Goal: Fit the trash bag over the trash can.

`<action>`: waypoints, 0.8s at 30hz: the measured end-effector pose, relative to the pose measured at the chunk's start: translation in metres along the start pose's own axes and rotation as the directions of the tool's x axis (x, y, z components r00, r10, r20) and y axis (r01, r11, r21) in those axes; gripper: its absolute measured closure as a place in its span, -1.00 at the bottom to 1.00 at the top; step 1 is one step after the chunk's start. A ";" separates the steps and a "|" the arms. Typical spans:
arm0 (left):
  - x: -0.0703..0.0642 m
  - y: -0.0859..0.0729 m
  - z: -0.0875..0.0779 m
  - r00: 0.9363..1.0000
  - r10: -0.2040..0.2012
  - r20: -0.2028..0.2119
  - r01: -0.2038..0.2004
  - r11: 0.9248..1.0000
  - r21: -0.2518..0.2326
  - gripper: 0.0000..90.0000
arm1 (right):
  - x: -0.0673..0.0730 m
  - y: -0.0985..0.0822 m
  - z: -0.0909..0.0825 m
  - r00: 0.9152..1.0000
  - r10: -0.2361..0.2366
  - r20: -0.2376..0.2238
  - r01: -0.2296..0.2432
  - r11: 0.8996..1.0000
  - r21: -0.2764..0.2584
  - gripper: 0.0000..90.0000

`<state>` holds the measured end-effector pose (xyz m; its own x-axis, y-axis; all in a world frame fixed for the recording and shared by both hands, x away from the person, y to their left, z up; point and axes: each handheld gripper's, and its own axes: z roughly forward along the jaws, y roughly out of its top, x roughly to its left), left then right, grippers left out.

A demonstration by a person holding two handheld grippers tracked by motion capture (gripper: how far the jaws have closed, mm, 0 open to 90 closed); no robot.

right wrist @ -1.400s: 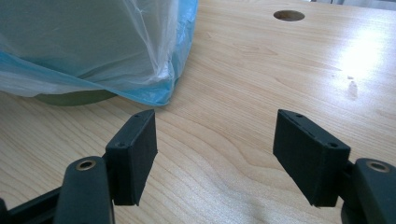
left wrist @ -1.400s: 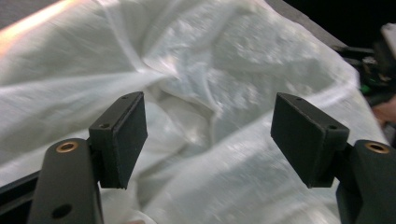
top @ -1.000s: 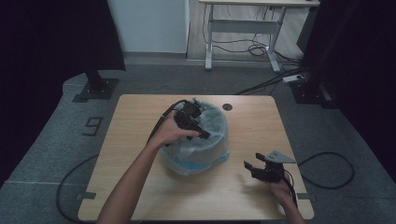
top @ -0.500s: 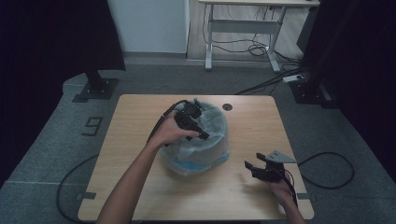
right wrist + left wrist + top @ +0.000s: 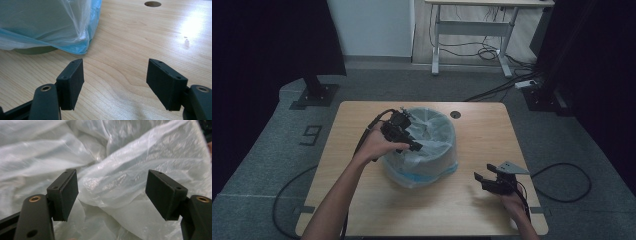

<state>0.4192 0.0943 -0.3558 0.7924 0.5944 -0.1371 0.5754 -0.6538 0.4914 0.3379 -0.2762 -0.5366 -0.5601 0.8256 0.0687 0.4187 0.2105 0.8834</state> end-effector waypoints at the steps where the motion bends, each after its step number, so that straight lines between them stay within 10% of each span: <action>1: 0.000 0.000 0.003 1.000 0.001 0.000 -0.001 1.000 0.011 -0.41 | 0.000 0.000 0.001 1.000 0.000 0.000 0.000 1.000 0.001 -0.35; 14: -0.001 0.005 0.017 1.000 -0.008 0.015 0.007 0.997 0.073 -0.40 | -0.002 0.000 -0.001 1.000 0.007 0.000 -0.007 1.000 -0.001 -0.35; 24: 0.003 -0.009 -0.007 1.000 -0.007 0.016 0.010 0.991 -0.133 -0.44 | -0.003 0.000 -0.002 1.000 0.013 0.003 -0.012 1.000 -0.006 -0.35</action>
<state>0.4151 0.1055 -0.3546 0.7912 0.5917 -0.1545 0.5509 -0.5800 0.6001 0.3380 -0.2801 -0.5362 -0.5528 0.8296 0.0785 0.4217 0.1973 0.8850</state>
